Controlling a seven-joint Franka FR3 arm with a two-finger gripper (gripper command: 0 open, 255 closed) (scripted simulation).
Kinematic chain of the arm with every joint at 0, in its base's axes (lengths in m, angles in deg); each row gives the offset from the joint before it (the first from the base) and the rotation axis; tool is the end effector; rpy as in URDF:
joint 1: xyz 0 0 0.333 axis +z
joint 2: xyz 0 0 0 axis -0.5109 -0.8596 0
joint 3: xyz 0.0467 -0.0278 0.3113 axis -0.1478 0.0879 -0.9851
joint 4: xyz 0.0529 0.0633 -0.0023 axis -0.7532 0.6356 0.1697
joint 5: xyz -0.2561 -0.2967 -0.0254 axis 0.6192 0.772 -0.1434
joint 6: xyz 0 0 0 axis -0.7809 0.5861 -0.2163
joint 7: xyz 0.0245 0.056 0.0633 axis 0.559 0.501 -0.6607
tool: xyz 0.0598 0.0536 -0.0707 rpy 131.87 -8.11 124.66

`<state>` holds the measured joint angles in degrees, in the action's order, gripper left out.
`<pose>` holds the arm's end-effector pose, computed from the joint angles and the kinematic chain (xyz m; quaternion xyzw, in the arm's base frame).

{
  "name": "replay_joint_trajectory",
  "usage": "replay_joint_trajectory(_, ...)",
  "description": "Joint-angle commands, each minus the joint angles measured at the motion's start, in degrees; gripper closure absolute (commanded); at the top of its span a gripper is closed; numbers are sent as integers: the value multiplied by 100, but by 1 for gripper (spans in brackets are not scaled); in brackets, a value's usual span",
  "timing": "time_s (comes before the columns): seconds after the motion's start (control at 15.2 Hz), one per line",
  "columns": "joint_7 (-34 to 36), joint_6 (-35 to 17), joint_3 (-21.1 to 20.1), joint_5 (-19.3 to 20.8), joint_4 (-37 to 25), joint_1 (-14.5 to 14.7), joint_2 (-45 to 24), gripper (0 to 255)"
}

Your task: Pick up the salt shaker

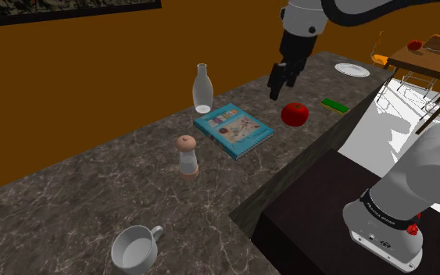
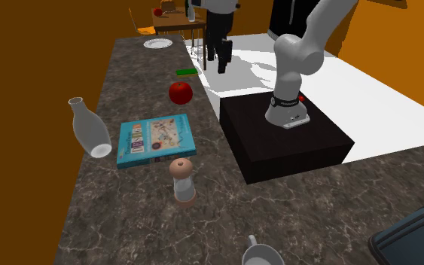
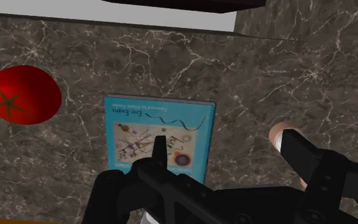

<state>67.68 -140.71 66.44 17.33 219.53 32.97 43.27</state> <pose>0.3653 0.1274 0.5279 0.9971 0.0681 0.0292 0.0197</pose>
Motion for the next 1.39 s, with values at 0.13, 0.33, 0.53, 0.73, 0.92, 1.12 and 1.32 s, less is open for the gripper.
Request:
replay_joint_trajectory(0.13, 564, -551, -412, -58, -198, -2, -726, 0)
replay_joint_trajectory(0.33, 1009, -883, -710, -3, -460, -22, -1311, 0)
replay_joint_trajectory(0.53, 1486, -1172, -986, 152, -792, -44, -1940, 0)
replay_joint_trajectory(0.73, 1999, -1407, -1226, 414, -1194, -48, -2612, 0)
replay_joint_trajectory(0.92, 2536, -1571, -1399, 771, -1668, 2, -3320, 0)
replay_joint_trajectory(1.12, 3065, -1654, -1478, 1181, -2220, 139, -4050, 0)
replay_joint_trajectory(1.32, 3540, -1657, -1460, 1581, -2854, 366, -4783, 0)
